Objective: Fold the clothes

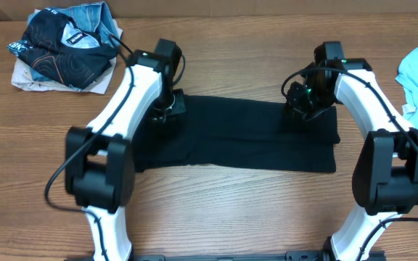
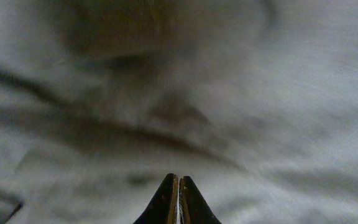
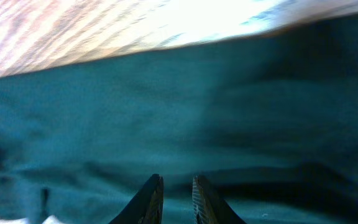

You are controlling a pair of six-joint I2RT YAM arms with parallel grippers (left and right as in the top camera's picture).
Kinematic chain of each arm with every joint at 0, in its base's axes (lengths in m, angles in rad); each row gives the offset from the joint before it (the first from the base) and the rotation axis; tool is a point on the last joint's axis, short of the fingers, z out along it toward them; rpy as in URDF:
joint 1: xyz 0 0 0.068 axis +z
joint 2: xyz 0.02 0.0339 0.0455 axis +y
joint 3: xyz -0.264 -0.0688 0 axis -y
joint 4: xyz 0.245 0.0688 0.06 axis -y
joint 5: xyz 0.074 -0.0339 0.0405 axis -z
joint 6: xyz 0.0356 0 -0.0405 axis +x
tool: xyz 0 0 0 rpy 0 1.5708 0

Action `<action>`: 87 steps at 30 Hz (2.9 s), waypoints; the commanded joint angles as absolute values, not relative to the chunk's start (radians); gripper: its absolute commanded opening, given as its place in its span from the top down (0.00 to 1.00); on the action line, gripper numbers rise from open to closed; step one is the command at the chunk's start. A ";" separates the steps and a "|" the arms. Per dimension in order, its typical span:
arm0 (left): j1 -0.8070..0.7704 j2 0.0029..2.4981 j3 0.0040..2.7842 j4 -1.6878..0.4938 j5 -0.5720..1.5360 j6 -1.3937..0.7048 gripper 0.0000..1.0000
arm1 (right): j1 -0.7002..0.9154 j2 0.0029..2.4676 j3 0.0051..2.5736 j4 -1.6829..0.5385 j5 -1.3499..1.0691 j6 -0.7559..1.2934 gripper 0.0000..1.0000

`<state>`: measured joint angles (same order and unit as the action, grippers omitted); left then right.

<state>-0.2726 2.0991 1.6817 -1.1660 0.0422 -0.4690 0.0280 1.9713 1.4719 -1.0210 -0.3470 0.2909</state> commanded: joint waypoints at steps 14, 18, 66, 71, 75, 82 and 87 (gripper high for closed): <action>-0.194 2.205 1.662 -1.223 -0.012 -0.467 0.87 | -0.042 2.006 1.341 -1.007 -0.234 0.400 0.78; -0.159 2.205 1.649 -1.226 -0.007 -0.441 0.87 | -0.072 2.037 1.334 -1.020 -0.192 0.400 0.82; 0.110 2.020 1.740 -1.298 -0.007 -0.363 0.00 | -0.428 2.025 1.696 -1.256 -0.068 0.051 0.00; 0.110 2.020 1.736 -1.296 -0.006 -0.363 0.00 | -0.515 2.025 1.643 -1.237 -0.282 -0.076 0.00; 0.110 2.021 1.736 -1.290 -0.006 -0.363 0.00 | -0.563 2.025 1.642 -1.261 -0.396 -0.173 0.00; 0.110 2.021 1.736 -1.282 0.034 -0.363 0.00 | -0.591 2.026 1.575 -1.287 -0.480 -0.286 0.00; 0.110 2.022 1.736 -1.270 0.034 -0.363 0.00 | -0.591 2.026 1.506 -1.267 -0.484 -0.289 0.00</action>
<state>0.1127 2.0209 1.7313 -1.2781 0.0212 -0.3843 -0.5892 2.0514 1.5467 -1.2823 -0.4473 -0.2523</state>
